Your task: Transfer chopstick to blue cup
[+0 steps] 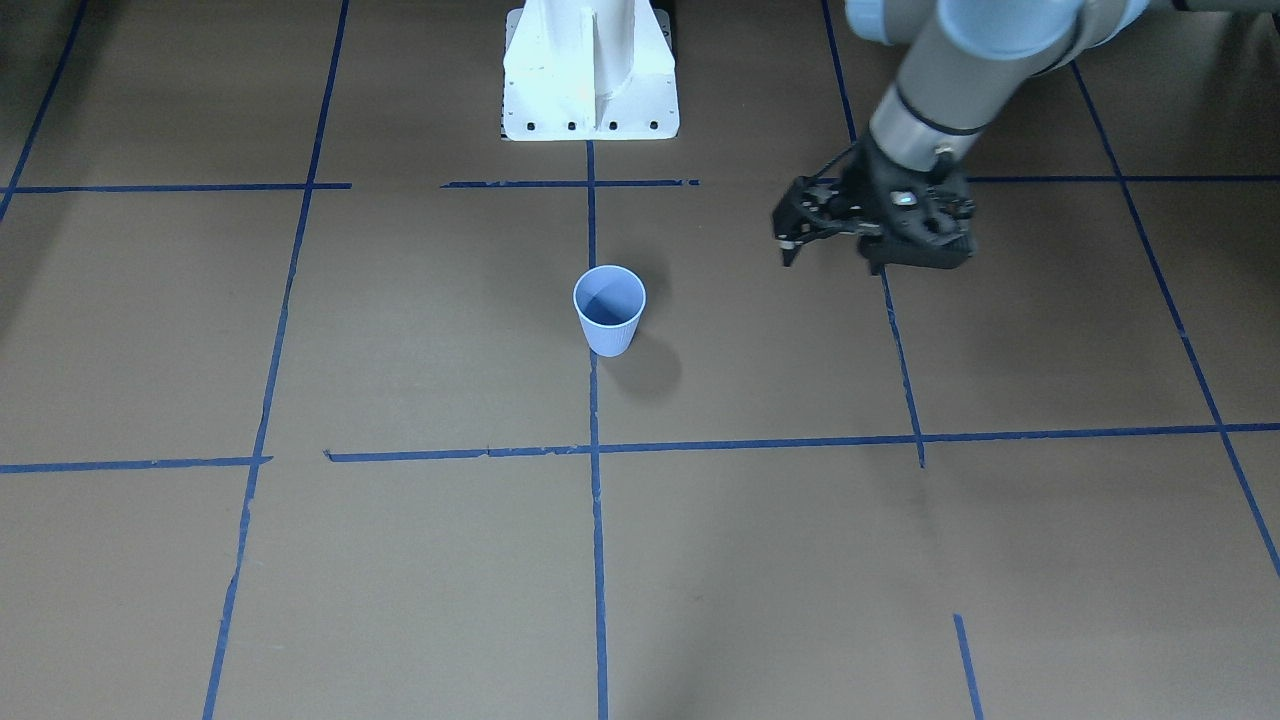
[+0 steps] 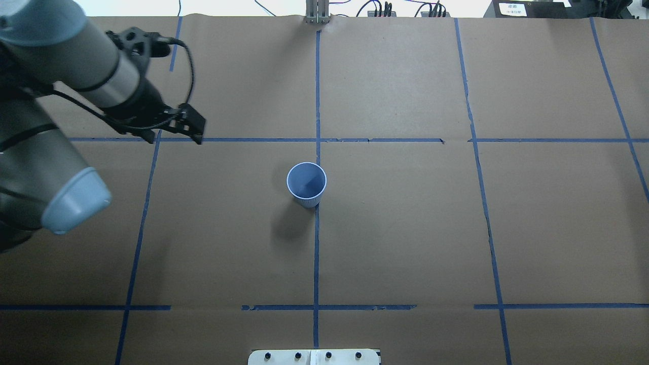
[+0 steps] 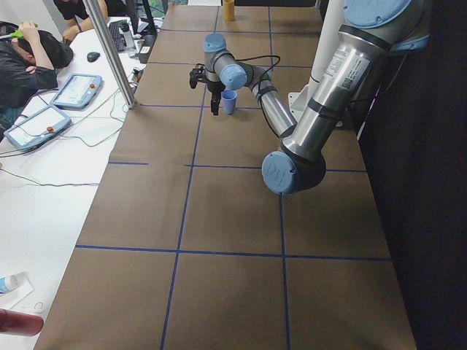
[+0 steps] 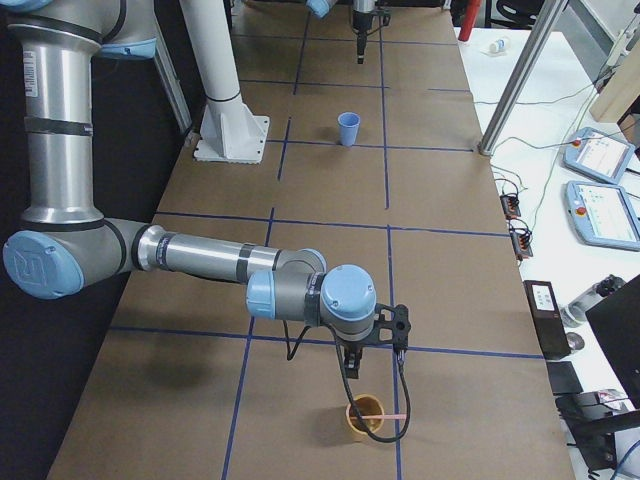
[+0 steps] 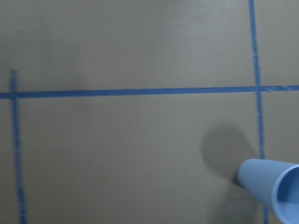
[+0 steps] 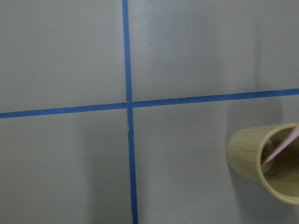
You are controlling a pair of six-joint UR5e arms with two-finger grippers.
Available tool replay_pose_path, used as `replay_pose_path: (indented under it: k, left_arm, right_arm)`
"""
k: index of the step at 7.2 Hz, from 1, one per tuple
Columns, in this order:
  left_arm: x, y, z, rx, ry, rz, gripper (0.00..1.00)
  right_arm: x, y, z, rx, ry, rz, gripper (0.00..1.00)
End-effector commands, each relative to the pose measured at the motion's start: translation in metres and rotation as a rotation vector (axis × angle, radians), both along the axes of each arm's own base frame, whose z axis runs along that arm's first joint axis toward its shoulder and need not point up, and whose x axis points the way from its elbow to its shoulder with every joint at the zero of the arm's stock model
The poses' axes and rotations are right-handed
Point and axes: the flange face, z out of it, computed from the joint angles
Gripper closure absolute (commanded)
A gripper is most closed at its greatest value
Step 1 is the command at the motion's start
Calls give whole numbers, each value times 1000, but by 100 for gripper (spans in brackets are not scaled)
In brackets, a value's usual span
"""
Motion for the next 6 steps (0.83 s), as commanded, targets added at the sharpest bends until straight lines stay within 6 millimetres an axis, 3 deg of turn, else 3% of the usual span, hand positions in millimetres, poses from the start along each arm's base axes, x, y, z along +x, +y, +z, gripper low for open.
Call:
replay_pose_path:
  k: [1,2,3,6]
  left_arm:
    - [-66,5,47,65,-52,9,0]
    - [-92,1,69,102,-84,27,0]
    - [-106,-2,82,121,-104,39,0]
    - [-111,-3,85,119,-112,38,0]
  right_arm:
    - [15,-4,61,74,35,9,0]
    - [21,-19,78,133,86,14,0]
    - [23,-28,78,146,100,18,0]
    - [32,-64,76,138,124,25,0]
